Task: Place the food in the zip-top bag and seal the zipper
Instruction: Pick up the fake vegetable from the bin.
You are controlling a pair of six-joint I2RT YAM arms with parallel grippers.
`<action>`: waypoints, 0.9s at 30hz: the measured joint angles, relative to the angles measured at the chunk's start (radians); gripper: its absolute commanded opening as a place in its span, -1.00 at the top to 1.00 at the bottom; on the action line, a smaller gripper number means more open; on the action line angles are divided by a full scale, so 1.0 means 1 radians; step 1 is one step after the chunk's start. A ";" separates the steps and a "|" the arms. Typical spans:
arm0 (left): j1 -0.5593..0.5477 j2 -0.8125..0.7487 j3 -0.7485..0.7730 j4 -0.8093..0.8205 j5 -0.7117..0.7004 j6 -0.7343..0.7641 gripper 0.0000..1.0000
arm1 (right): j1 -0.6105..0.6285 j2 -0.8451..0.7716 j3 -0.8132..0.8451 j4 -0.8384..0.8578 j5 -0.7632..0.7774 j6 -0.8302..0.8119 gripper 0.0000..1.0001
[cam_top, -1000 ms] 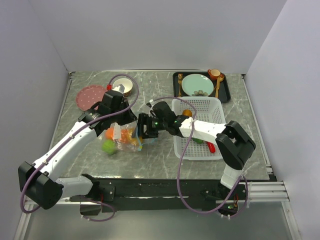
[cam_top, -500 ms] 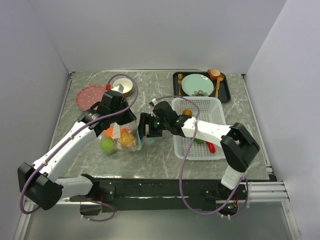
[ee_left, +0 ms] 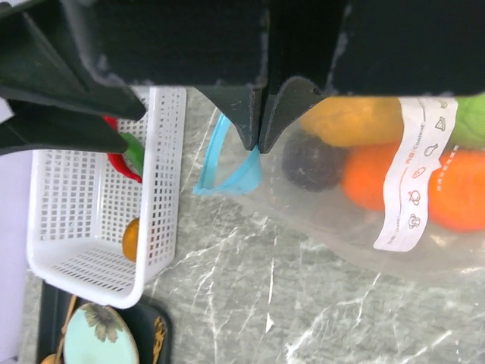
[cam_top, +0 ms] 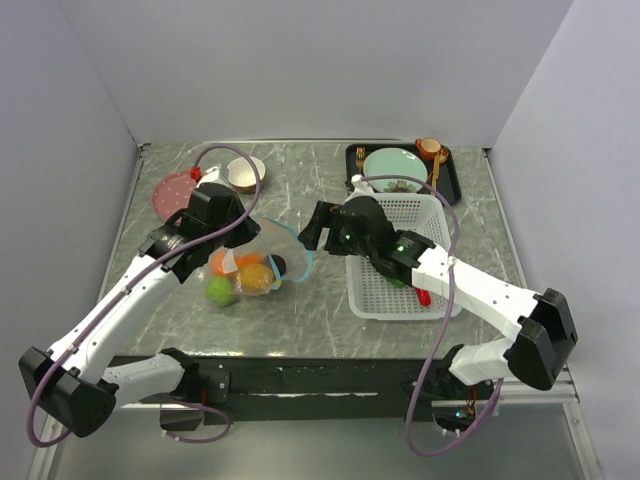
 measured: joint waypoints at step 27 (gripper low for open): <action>0.007 0.116 -0.024 0.018 0.037 -0.046 0.99 | -0.367 -0.037 -0.158 -0.248 0.177 0.010 -0.89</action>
